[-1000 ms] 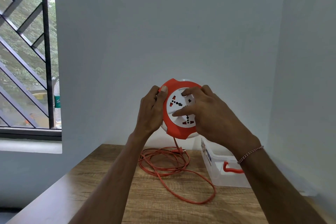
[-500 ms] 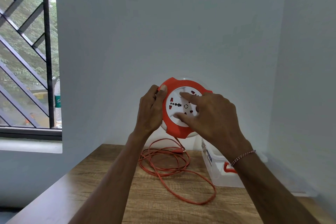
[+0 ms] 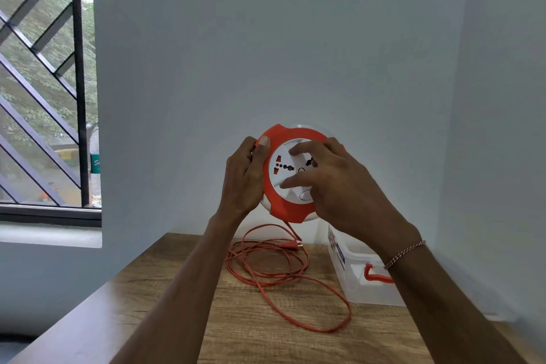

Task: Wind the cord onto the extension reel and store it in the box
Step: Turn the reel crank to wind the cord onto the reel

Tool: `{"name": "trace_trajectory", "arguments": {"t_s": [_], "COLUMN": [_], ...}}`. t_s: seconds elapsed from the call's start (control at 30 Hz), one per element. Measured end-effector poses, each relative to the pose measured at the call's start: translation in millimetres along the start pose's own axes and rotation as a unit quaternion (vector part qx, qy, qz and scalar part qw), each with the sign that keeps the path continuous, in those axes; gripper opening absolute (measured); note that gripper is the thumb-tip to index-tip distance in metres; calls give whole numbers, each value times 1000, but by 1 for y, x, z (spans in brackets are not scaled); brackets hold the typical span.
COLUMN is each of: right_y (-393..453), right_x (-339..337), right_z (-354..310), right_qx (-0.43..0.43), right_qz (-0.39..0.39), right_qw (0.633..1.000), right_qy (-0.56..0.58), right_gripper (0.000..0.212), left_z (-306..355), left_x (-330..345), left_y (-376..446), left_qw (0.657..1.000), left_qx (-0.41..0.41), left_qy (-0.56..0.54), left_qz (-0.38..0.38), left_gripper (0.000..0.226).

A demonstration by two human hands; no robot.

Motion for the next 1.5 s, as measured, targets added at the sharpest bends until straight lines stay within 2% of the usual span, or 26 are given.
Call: {"name": "trace_trajectory", "arguments": {"t_s": [0.07, 0.23, 0.33, 0.5, 0.67, 0.87, 1.07, 1.2, 1.37, 1.5], "right_y": [1, 0, -2, -7, -6, -1, -2, 0, -1, -2], "right_x": [5, 7, 10, 3, 6, 5, -13, -3, 1, 7], "right_z": [-1, 5, 9, 19, 21, 19, 15, 1, -1, 2], "right_qx": [12, 27, 42, 97, 123, 72, -2, -44, -11, 26], "right_qz": [-34, -27, -5, 63, 54, 13, 57, 3, -2, -12], "right_qw": [999, 996, 996, 991, 990, 997, 998, 999, 998, 994], "right_qy": [-28, -76, -80, -61, -39, -31, 1, -21, -67, -106], "right_gripper": [51, 59, 63, 55, 63, 56, 25, 34, 38, 56], "left_z": [0, -2, -3, -3, -2, -4, -5, -3, 1, -1], "left_x": [0, 0, -1, 0, 0, -2, 1, 3, 3, -1], "left_y": [0, 0, 1, 1, 1, 1, 0, 0, 0, 1], "left_qw": [1000, 1000, 1000, 1000, 1000, 1000, 1000, 1000, 1000, 1000], "left_qx": [-1, -5, -6, -8, -6, -1, 3, 10, 15, 10], "left_qy": [0, 13, 7, 6, 15, 15, 15, 16, 23, 13], "left_qz": [1, -3, -4, -5, -2, -3, -9, -13, -8, -2], "left_gripper": [27, 37, 39, 39, 39, 41, 41, 35, 36, 40]}}
Point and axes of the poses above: each hand's wrist, its own y-axis towards the middle knuckle, its own x-axis out of the palm, z = x × y, the point moved 9 cm from there along y, towards the middle knuckle, and after that the axes turned 2 degrees about -z, right-handed, at the moved point
